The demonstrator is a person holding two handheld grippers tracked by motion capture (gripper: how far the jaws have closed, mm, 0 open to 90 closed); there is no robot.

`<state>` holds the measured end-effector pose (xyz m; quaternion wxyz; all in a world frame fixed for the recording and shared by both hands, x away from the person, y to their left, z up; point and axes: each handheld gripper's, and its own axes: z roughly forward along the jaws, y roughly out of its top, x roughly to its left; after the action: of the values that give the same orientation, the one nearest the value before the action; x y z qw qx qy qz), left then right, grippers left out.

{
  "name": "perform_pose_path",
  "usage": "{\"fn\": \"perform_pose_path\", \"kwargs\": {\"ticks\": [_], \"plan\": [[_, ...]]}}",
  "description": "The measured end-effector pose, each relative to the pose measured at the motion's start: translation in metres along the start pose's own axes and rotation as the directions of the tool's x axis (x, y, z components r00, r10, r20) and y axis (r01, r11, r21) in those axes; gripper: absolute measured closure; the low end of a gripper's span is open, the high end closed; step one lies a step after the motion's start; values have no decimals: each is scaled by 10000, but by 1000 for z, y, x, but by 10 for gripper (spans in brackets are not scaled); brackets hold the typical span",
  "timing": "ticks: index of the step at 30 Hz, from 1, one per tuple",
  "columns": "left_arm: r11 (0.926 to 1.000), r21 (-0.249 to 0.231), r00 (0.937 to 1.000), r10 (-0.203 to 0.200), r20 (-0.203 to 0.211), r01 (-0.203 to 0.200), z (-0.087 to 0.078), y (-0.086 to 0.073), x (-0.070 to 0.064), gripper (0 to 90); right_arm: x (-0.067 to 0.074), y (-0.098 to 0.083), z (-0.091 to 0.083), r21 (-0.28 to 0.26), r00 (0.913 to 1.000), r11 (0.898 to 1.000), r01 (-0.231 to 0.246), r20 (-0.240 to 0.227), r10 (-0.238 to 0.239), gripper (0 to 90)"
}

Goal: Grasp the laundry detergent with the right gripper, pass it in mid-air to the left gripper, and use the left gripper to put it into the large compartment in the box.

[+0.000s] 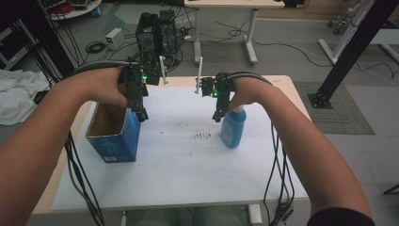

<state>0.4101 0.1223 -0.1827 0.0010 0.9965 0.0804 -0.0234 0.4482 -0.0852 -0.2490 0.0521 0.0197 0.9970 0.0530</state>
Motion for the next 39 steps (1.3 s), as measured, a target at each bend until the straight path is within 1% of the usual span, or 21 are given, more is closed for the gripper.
{"fn": "perform_pose_path", "kwargs": {"ticks": [10,11,12,15,17,19,21,22,24,25,26,27,29,30,32,33,34,35,36,37,39], "plan": [[9999,128,10000,44,25,-45,1,1,-2,70,2,0,-1,-45,9999,10000,21,158,-20,117],[9999,104,9999,-74,124,73,2,1,-3,70,2,0,-2,-91,9999,9999,-41,94,42,117],[9999,100,10000,-5,23,5,1,0,-2,70,2,0,-2,-123,9999,9999,-61,93,62,117],[10000,-3,10000,21,12,-21,0,-1,-2,70,1,0,-3,-243,9997,9996,-141,203,146,117],[10000,-53,10000,0,-5,0,-1,-1,-3,70,1,0,-6,-721,9993,9968,-350,128,360,117],[10000,-40,10000,-6,12,6,-2,-1,-3,70,0,-2,-9,-1351,9981,9892,-561,181,590,117],[10000,1,10000,-52,-50,52,-1,-2,-3,70,-3,-6,-13,-1863,9978,9808,-583,189,629,117],[9999,83,9999,-90,-54,90,0,-2,-3,70,-3,-8,-13,-2382,9962,9679,-805,121,858,117],[9998,138,9999,-140,-37,140,1,-1,-4,70,-6,-13,-17,-3084,9941,9455,-1042,-35,1084,117],[9998,139,9999,-143,32,142,1,-1,-4,70,-8,-15,-19,-3480,9920,9294,-1225,-147,1252,117],[9998,144,9999,-99,-47,100,1,-1,-4,70,-9,-17,-22,-3776,9871,9125,-1575,-342,1562,117],[9998,149,9999,-120,37,120,1,0,-5,70,-10,-19,-25,-4103,9822,8931,-1847,-452,1823,117],[9998,131,9998,-160,97,159,1,0,-4,70,-11,-23,-29,-4499,9694,8606,-2386,-573,2388,117],[9998,147,9999,-112,3,112,1,0,-5,70,-12,-25,-31,-4692,9654,8461,-2527,-637,2530,117],[9997,166,9997,-195,136,193,2,0,-6,70,-14,-26,-31,-4888,9556,8287,-2727,-374,2924,117],[9998,166,10000,-97,19,96,2,0,-6,70,-16,-27,-31,-5032,9468,8118,-2963,-432,3188,117],[9998,152,9999,-109,35,109,1,0,-6,70,-17,-27,-31,-5282,9351,7860,-3213,-458,3515,117],[9998,141,9999,-125,35,124,1,-1,-6,70,-20,-28,-31,-5640,9212,7502,-3451,-506,3857,117],[9998,118,9999,-159,8,159,1,-1,-6,70,-22,-30,-31,-5887,9088,7224,-3629,-522,4140,117],[9997,142,9998,-195,-12,196,0,-1,-7,70,-24,-31,-31,-6031,8996,7046,-3740,-511,4337,117],[9996,154,9997,-246,-81,247,1,-2,-8,70,-28,-37,-31,-6437,8771,6598,-3877,-376,4788,117]]}}
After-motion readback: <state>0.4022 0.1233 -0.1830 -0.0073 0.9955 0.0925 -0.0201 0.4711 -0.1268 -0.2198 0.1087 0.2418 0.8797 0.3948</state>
